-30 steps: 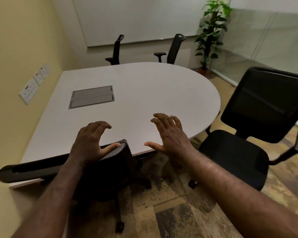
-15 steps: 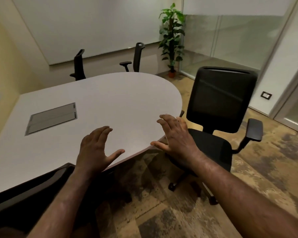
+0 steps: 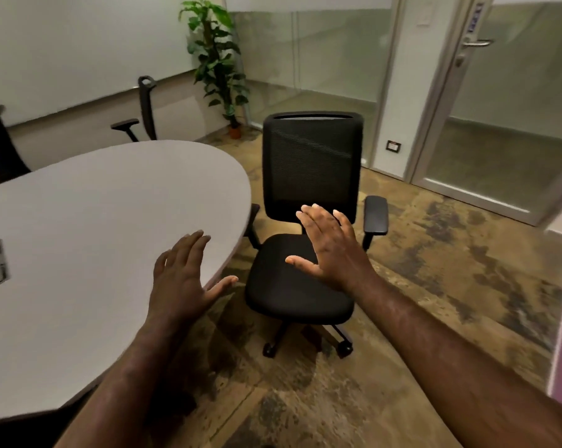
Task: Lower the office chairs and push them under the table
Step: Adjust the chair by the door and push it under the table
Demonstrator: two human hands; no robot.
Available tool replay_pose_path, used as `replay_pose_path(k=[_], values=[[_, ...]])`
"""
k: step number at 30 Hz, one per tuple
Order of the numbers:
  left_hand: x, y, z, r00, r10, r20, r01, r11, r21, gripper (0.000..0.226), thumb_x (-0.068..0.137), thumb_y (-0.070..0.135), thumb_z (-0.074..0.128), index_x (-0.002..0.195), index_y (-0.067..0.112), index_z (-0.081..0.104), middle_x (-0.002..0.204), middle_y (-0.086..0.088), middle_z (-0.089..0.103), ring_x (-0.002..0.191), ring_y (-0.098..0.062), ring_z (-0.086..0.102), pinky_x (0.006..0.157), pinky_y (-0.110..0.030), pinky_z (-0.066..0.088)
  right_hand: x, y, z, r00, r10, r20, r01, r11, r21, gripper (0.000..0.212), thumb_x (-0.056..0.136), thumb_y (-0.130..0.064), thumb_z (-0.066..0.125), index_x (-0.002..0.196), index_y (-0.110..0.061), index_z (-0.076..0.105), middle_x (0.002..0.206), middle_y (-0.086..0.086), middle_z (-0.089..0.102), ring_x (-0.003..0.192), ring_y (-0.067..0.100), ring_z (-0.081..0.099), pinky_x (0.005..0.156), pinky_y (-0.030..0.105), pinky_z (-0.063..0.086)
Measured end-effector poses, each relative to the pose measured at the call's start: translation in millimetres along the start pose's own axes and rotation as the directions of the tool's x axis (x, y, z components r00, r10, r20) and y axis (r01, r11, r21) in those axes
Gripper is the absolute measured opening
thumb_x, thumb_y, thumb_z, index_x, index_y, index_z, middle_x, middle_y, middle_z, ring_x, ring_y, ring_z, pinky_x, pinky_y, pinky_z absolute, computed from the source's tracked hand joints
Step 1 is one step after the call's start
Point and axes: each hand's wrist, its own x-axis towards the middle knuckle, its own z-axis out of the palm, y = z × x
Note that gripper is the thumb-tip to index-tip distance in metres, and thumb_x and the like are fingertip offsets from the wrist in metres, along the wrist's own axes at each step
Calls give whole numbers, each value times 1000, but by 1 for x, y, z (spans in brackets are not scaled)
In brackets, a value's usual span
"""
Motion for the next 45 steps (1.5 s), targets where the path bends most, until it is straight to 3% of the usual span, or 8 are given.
replay_pose_path(k=[7,14,22,26,33,40,45], values=[[68,43,56,993,104,57,-99,991,-91,89,78,78,41,144,18,36,151,-5,39,139,-26,34,109,-50,33,-6,69,6,991,135,-10,-135,989,-58,80,89,-64,40,148,-12,25,155,7,25,143,19,13,115,42,4],[134,71,117,981,153,119,-120,962,-246,92,76,81,40,144,20,35,149,-4,41,138,-24,35,111,-48,30,-10,133,11,953,301,21,-297,948,-111,78,87,-62,44,147,-16,24,155,5,25,143,19,14,116,42,5],[190,101,166,961,227,156,-172,937,-304,90,77,80,41,145,21,33,149,-3,41,138,-20,34,114,-46,24,-8,197,18,906,422,12,-417,899,-137,75,88,-58,49,146,-16,27,154,5,28,141,19,20,115,43,9],[212,122,184,957,215,194,-149,940,-306,90,77,79,44,145,21,32,149,-4,40,138,-22,34,114,-49,26,-4,233,28,901,432,35,-426,897,-114,74,88,-52,54,147,-17,26,154,4,27,140,18,20,113,36,4],[244,180,219,959,145,245,-74,957,-280,90,75,76,47,145,20,35,147,-5,43,136,-22,37,111,-50,30,3,316,43,904,406,132,-398,914,-80,75,88,-44,56,149,-19,20,156,3,23,141,19,19,114,38,3],[268,245,261,966,20,259,48,966,-255,84,75,74,54,141,24,37,141,-2,49,129,-20,45,106,-49,38,7,404,57,919,317,236,-311,948,-60,78,88,-44,55,150,-20,15,157,2,19,142,19,16,114,38,2],[282,271,288,955,-55,292,127,964,-234,90,75,80,47,143,23,35,143,-1,48,133,-18,42,107,-46,37,24,453,70,928,243,283,-245,969,-29,77,88,-43,55,150,-20,14,157,1,20,141,17,17,113,37,1]])
